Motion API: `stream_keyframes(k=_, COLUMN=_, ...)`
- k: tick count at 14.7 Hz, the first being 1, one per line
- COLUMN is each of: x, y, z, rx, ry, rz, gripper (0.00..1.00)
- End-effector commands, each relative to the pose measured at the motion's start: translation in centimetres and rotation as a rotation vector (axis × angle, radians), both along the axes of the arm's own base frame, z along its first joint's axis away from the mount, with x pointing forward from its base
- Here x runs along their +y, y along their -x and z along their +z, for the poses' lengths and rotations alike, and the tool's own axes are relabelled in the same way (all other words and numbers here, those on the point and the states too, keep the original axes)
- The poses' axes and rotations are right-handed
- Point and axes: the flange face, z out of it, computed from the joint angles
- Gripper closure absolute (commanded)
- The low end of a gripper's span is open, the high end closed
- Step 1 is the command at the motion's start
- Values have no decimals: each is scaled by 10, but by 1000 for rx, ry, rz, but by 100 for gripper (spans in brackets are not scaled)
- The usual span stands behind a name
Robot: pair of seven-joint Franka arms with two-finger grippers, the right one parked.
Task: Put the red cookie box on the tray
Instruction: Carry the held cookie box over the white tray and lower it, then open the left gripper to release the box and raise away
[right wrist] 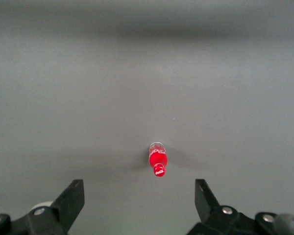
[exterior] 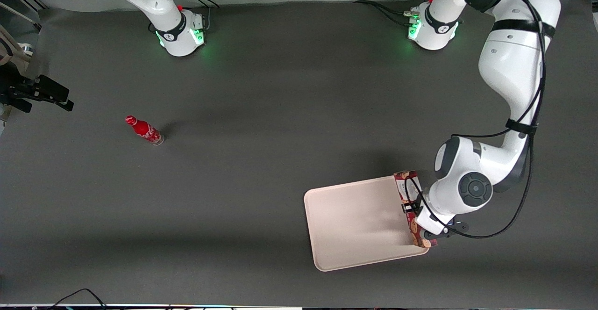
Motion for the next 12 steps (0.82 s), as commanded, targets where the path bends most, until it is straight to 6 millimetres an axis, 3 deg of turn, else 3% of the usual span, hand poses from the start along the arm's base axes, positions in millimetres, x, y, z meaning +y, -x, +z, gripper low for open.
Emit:
stream_keyframes(k=1, x=-2, y=-2, z=10, rx=-29, ry=-15, rz=-3, gripper=0)
stream_keyframes(k=3, x=4, y=-4, z=21, rx=-28, ry=-16, rz=8, gripper=0)
stream_keyframes(k=5, x=15, y=-3, z=52, rx=16, ry=-47, rz=4, gripper=0)
stream_keyframes(k=9, x=57, y=14, z=168, rx=134, ry=-49, rz=-79, gripper=0)
stream_keyframes(k=12, x=108, y=51, z=259, rx=199, ry=-87, rz=-115, gripper=0)
